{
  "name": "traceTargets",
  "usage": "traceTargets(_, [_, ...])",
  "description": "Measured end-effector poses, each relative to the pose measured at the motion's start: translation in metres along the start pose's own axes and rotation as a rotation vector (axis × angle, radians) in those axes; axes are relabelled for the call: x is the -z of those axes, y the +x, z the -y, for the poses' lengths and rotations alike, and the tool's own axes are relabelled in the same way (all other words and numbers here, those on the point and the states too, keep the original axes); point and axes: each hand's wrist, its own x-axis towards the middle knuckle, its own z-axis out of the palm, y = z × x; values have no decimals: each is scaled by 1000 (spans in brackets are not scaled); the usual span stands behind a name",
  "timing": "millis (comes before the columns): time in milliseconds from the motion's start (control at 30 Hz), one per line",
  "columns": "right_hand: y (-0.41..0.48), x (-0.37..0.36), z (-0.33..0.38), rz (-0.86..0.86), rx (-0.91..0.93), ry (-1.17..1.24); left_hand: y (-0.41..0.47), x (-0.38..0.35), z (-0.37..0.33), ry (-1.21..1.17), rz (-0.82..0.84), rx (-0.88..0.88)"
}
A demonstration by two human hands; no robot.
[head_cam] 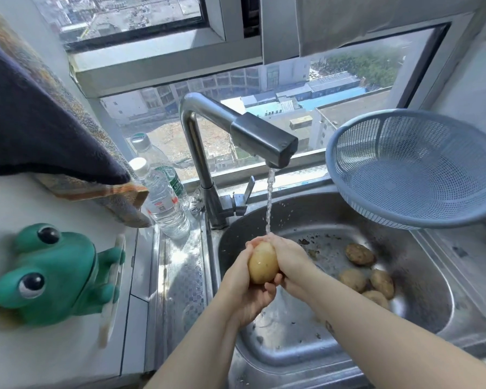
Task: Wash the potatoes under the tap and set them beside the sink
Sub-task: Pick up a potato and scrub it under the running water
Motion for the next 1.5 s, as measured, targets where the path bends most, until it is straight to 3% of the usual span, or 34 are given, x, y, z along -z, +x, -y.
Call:
traceTargets(200, [-5, 21, 2, 456, 135, -116, 5, 6, -2, -203, 58, 110])
traceTargets(300, [-4, 17, -4, 378, 220, -240, 7, 9, 3, -135, 8, 80])
traceTargets(533, [2, 4, -9, 50, 313, -331, 7, 1, 18, 278, -94, -245])
traceTargets(667, [9, -3, -10, -58, 104, -135, 10, 0, 28, 363, -170, -287])
traceTargets(733, [7, 0, -10, -20, 0, 19, 8, 3, 26, 330, -177, -241])
traceTargets(800, [2, 6, -7, 95, 26, 108, 6, 6, 18, 224, -153, -148])
traceTargets(1000, [-4, 22, -2, 374, 43, 161, 10, 16, 3, 58, -32, 90])
traceTargets(1067, [0, 21, -2, 356, 5, 203, 10, 14, 4, 72, -32, 104])
traceTargets(1233, [5, 5, -6, 103, -38, 175, 13, 10, 8, 92, -80, 94])
traceTargets(1400, [-3, 17, -9, 365, 116, 100, 13, 14, 0, 70, -46, 136])
traceTargets(1500, [-4, 13, -9, 250, 201, -90, 17, 10, 1, 116, -54, 69])
